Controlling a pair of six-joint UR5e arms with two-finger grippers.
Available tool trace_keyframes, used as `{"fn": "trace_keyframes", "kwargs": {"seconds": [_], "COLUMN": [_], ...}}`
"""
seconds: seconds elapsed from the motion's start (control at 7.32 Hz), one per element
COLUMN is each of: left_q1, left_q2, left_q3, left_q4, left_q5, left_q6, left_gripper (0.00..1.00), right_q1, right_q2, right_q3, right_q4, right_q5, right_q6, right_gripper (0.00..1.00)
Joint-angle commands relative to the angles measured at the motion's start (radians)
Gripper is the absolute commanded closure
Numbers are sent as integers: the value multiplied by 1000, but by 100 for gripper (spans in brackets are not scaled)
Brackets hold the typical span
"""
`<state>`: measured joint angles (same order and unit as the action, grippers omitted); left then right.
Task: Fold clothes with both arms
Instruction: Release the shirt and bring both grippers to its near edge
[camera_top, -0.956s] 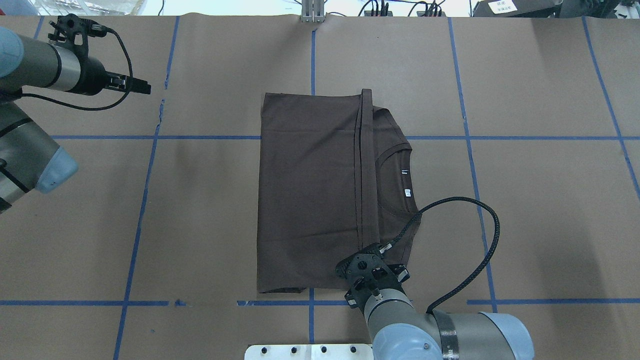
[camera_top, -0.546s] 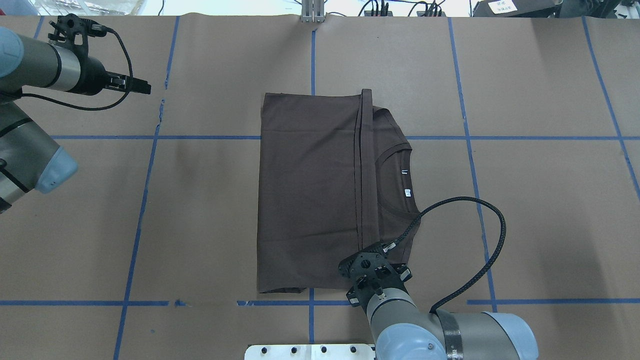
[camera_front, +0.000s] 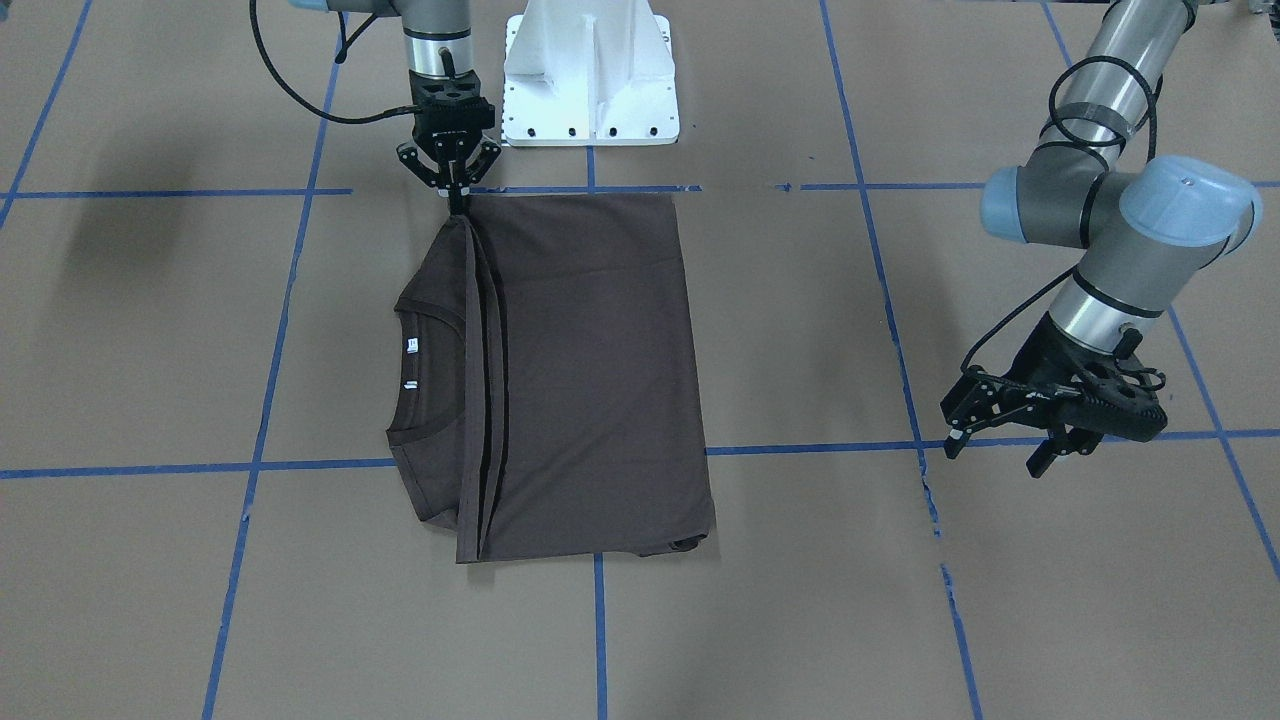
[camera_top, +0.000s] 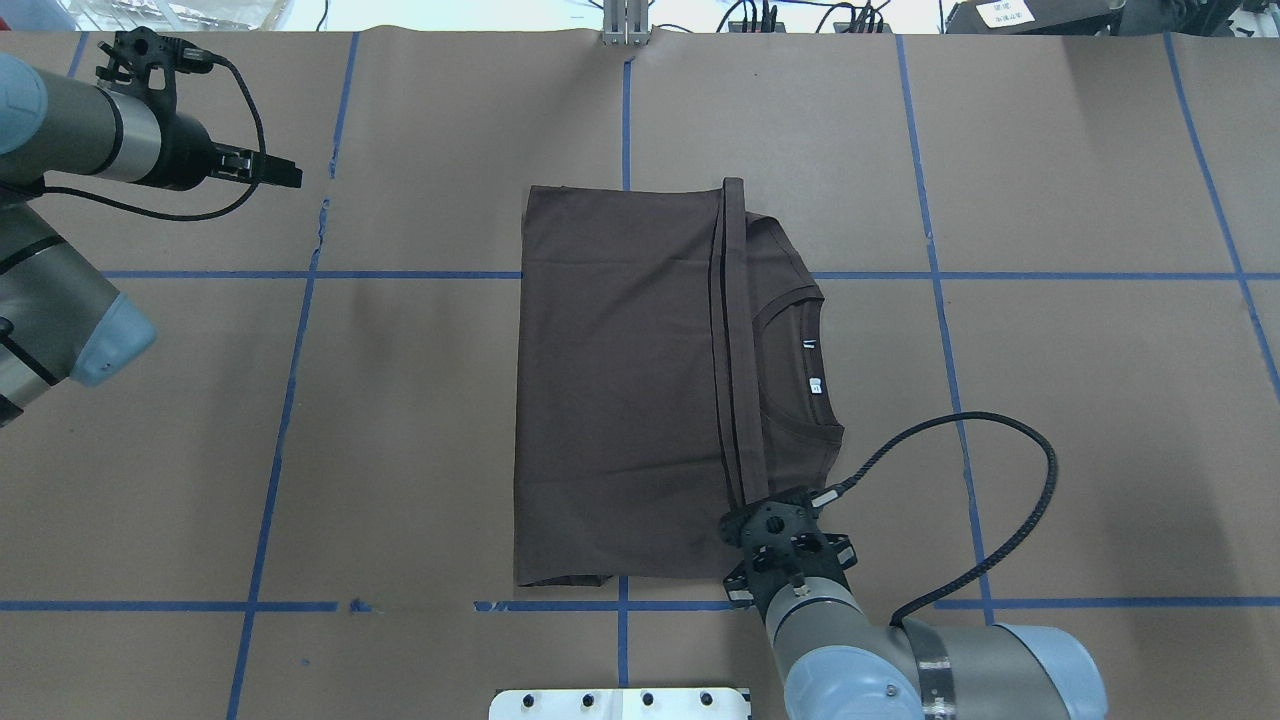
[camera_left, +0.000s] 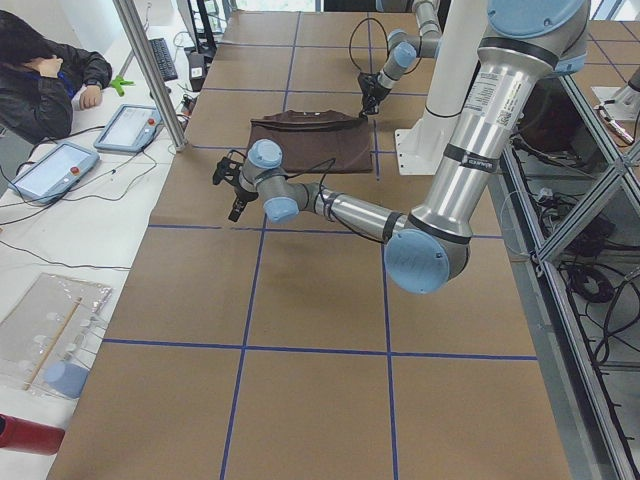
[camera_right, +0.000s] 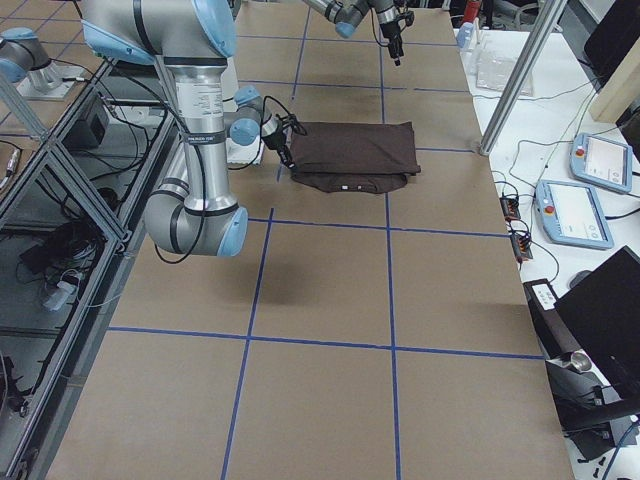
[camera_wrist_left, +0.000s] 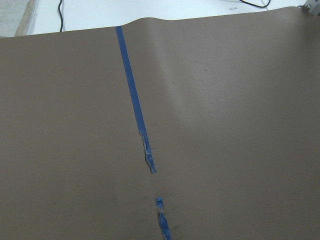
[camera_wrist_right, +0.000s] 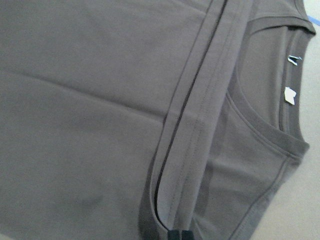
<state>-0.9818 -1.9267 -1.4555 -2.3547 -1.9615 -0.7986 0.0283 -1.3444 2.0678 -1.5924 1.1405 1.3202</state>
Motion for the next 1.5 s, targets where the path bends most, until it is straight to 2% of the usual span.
{"fn": "trace_keyframes", "kwargs": {"seconds": [0.0,0.14,0.27,0.41,0.68,0.82,0.96,1.09,1.23,1.37], "left_q1": [0,0,0,0,0,2,29,97,160,246], "left_q2": [0,0,0,9,9,11,24,67,128,196], "left_q3": [0,0,0,-3,-16,-26,-72,-165,-277,-389], "left_q4": [0,0,0,-2,0,2,5,8,11,12], "left_q5": [0,1,1,0,0,0,3,12,18,76], "left_q6": [-1,-1,-1,-1,-2,-17,-116,-195,-312,-418], "left_gripper": [0,0,0,0,0,0,0,0,0,0], "right_q1": [-22,-25,-27,-28,-22,-1,10,19,36,60], "right_q2": [-41,-42,-42,-35,-30,-42,-79,-129,-162,-160], "right_q3": [14,14,14,17,114,127,126,127,127,120], "right_q4": [0,-1,-1,0,29,160,302,451,516,516], "right_q5": [-5,-5,-4,1,51,97,105,111,110,105], "right_q6": [96,105,109,109,99,102,105,108,111,153], "right_gripper": [100,97,56,1,0,0,0,0,0,0]}}
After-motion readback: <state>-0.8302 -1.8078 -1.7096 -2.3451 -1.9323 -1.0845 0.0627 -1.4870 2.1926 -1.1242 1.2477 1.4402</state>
